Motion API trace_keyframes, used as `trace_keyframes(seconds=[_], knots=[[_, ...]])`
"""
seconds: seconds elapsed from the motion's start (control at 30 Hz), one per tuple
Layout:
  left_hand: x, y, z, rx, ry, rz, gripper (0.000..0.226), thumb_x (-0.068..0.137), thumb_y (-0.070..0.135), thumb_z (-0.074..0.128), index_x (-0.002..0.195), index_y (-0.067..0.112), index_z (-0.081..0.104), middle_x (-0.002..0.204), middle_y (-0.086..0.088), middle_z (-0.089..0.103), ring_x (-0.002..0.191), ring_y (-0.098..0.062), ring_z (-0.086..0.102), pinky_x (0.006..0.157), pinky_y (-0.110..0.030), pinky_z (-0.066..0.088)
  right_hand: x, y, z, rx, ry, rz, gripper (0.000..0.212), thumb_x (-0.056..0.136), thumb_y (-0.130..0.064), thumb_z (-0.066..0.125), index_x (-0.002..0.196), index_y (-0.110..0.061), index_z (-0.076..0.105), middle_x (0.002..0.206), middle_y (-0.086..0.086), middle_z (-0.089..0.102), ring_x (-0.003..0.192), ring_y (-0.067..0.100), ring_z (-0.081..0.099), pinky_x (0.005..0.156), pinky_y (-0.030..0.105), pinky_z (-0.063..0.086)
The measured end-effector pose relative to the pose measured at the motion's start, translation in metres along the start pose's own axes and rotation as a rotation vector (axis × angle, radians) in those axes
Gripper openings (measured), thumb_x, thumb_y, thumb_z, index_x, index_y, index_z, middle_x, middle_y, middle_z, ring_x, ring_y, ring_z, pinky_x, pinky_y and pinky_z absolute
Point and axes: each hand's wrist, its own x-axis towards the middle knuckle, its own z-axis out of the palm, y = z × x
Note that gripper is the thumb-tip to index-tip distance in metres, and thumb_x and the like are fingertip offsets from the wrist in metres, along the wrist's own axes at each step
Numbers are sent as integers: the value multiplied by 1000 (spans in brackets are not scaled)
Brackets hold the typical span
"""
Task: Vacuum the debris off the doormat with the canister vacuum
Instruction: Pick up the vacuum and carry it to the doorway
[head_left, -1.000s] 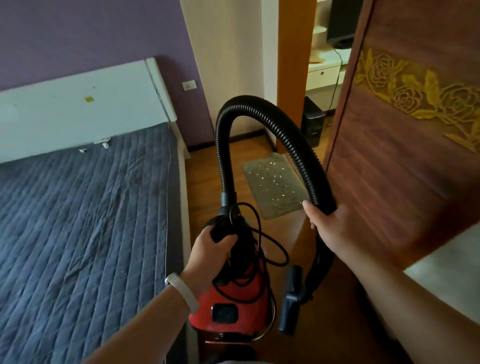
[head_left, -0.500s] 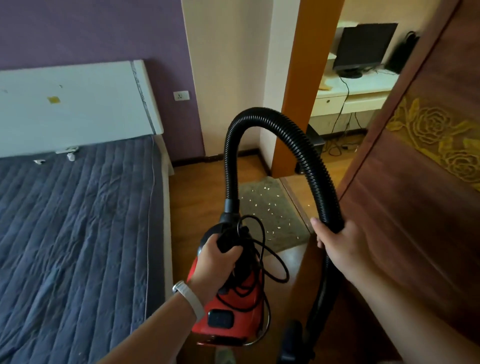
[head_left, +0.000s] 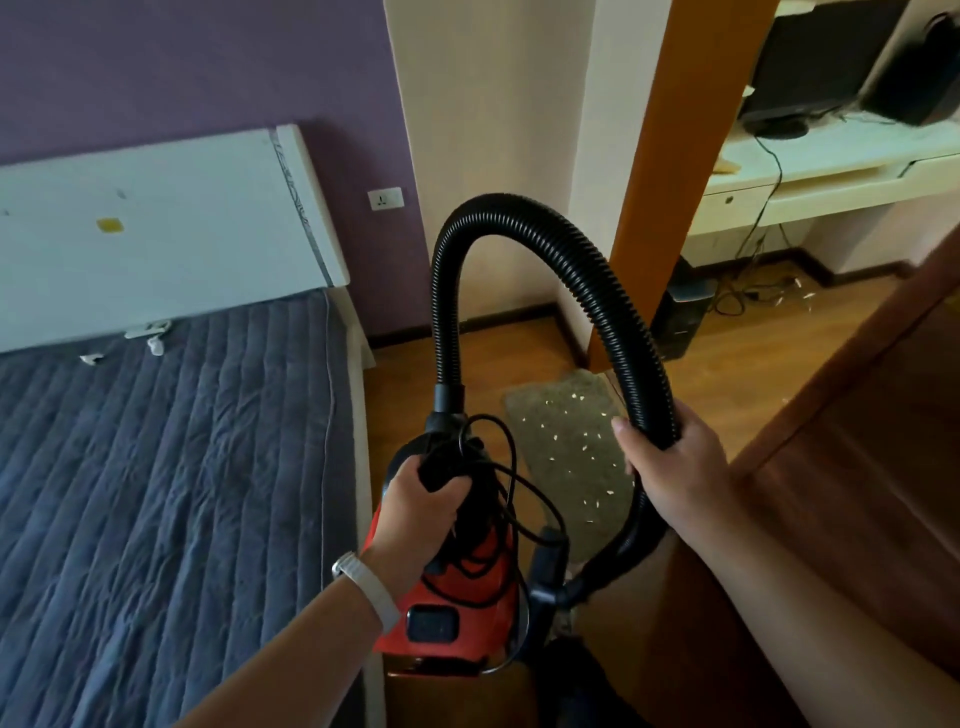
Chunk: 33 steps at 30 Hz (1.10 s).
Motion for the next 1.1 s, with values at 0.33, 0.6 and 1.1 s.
trace_keyframes(seconds=[0.33, 0.6, 1.1], knots=[[173, 62, 12, 23, 148, -101, 19, 88, 23, 72, 105, 23, 62, 88, -1, 73, 76, -11, 71, 54, -17, 53, 209, -3, 69, 65, -206, 17, 24, 93, -25, 67, 78, -10, 56, 60, 0, 53, 42, 1, 49, 39, 10, 37], [285, 120, 6, 30, 186, -70, 15, 85, 26, 71, 98, 24, 65, 76, -3, 72, 68, -16, 69, 57, -25, 51, 325, -25, 101, 110, -249, 55, 21, 92, -23, 67, 78, -17, 53, 64, -1, 53, 43, -1, 48, 39, 10, 39], [517, 137, -49, -47, -56, -39, 11, 87, 20, 71, 96, 20, 64, 67, -2, 67, 54, -8, 64, 52, -20, 53, 484, -62, 226, -23, -32, 190, 23, 91, -31, 68, 98, -11, 60, 76, 6, 64, 62, 13, 60, 48, 12, 41]])
